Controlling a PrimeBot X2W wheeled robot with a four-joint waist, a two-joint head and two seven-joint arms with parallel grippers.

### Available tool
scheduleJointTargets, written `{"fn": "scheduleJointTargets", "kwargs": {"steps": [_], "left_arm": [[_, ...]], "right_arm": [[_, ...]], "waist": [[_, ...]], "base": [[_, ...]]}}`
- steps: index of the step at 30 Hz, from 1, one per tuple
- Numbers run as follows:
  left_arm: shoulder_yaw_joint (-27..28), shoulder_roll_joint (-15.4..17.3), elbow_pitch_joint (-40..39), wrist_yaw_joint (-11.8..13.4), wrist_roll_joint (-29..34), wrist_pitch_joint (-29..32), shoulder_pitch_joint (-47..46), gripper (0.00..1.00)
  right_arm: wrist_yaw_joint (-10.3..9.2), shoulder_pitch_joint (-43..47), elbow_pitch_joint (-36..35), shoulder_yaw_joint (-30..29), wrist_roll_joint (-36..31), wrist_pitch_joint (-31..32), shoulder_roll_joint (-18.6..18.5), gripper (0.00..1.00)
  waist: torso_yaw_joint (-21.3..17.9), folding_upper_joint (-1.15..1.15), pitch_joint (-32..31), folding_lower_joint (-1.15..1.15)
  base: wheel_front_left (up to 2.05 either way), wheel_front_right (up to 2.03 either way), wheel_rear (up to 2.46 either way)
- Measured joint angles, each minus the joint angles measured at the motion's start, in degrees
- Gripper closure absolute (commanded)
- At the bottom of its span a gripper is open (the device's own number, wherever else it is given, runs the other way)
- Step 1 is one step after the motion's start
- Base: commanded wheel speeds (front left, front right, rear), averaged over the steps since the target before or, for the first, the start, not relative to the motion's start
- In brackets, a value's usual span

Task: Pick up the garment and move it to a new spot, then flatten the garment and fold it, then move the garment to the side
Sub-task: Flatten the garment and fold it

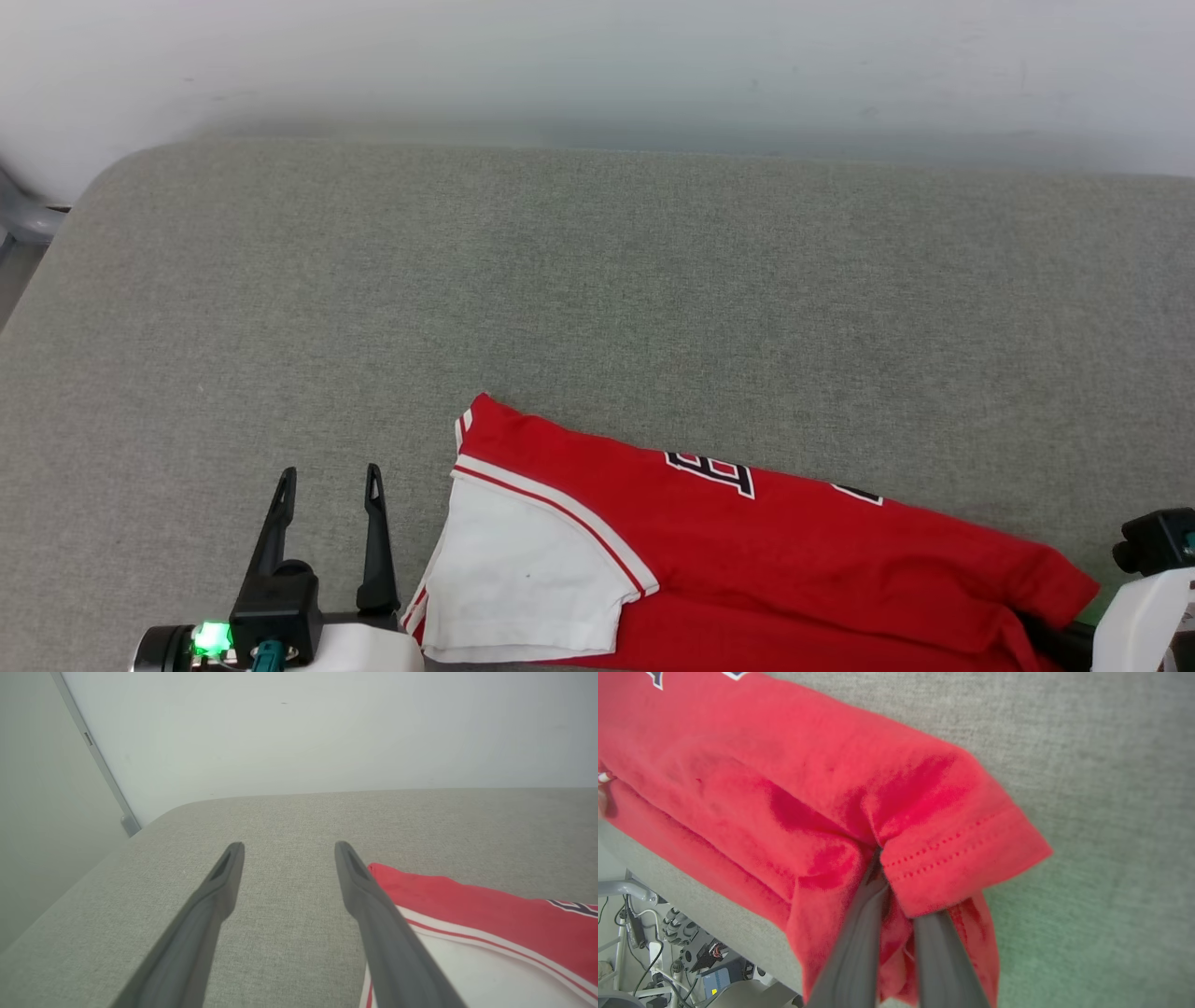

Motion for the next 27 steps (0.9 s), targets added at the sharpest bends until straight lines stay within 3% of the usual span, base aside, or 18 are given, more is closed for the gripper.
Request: {"fn": "scheduleJointTargets", "kwargs": {"steps": [10, 18, 22, 27], "left_arm": [[2.2, -1.7, 0.5, -3.1, 2.9, 0.0, 0.3, 0.0], [2.6, -2.7, 1.3, -4.4, 4.9, 0.0, 0.6, 0.0], [2.9, -2.9, 1.5, -4.7, 5.4, 0.0, 0.7, 0.0], [3.5, -3.0, 1.7, -5.2, 5.6, 0.0, 1.3, 0.0]], "right_arm": [[0.0, -0.6, 3.5, -3.9, 3.5, -3.3, -5.3, 1.0], [-0.01, -1.8, 9.4, -6.4, 2.3, -3.9, -8.9, 1.0], [-0.02, -1.5, 7.0, -7.1, 3.3, -3.8, -9.1, 1.0], [-0.04, -0.1, -2.3, -7.7, 4.4, -2.8, -9.7, 1.0]], "waist": [[-0.6, 0.0, -0.7, 0.0], [-0.9, 0.0, -1.1, 0.0], [-0.9, 0.0, -1.5, 0.0], [-1.3, 0.0, -1.9, 0.0]], "base": [[0.0, 0.0, 0.0], [0.0, 0.0, 0.0], [0.0, 0.0, 0.0], [0.0, 0.0, 0.0]]}}
